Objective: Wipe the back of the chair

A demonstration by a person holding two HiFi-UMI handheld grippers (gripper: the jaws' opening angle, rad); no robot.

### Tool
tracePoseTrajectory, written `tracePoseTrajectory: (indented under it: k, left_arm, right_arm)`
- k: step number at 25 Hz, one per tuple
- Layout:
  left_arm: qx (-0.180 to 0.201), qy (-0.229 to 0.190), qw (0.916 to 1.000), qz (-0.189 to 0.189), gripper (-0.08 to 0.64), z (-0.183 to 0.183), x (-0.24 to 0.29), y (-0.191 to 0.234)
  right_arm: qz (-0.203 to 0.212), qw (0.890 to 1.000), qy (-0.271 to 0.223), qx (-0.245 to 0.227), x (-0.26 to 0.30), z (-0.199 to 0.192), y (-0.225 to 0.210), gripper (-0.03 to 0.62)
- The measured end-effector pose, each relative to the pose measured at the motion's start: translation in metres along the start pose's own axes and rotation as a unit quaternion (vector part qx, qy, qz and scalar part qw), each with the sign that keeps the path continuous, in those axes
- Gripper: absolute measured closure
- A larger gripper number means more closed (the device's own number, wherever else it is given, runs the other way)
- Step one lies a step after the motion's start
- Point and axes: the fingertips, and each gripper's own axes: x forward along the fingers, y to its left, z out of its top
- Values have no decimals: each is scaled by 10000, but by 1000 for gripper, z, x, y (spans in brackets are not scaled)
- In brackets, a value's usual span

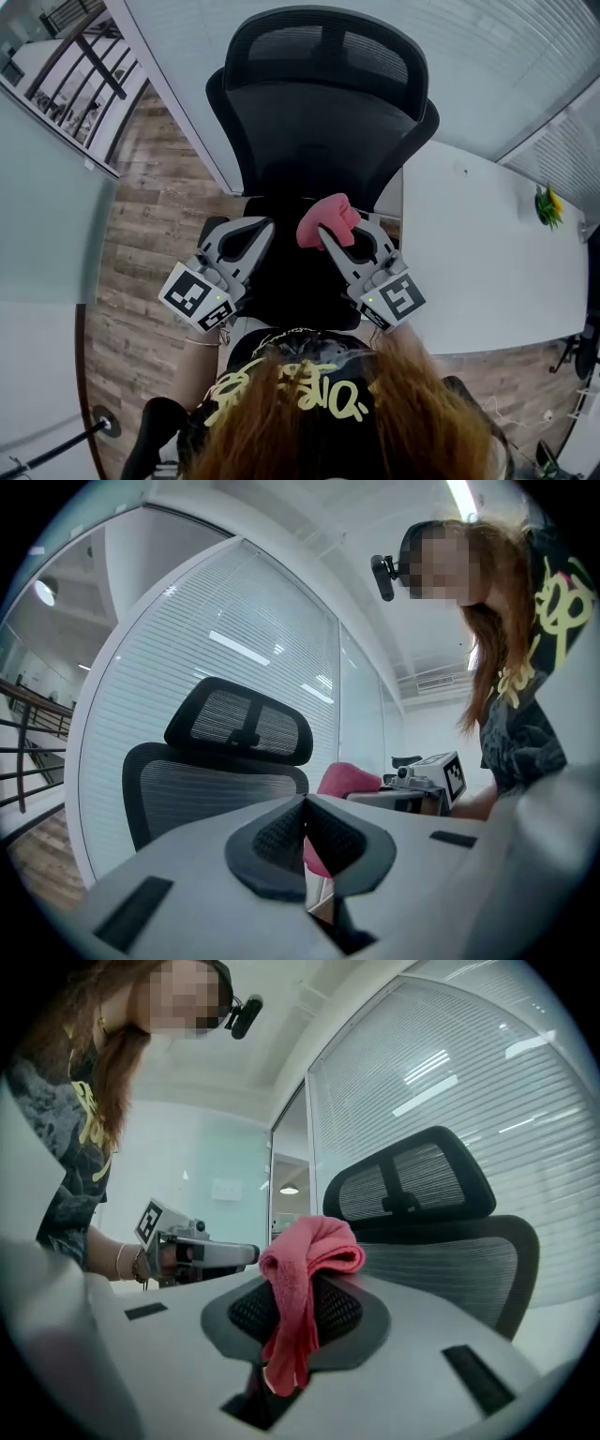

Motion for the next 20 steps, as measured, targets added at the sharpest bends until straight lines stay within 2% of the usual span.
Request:
tracePoseTrajectory:
  k: [11,20]
  left_arm:
    - [-48,-68,10000,1,568,3,2,5]
    - [-32,-57,10000,-31,568,2,6,4]
  right_arm:
    - [-169,9998,21,-97,-4,1,-12,526]
    - [-200,9998,-59,23,-7,0,-17,525]
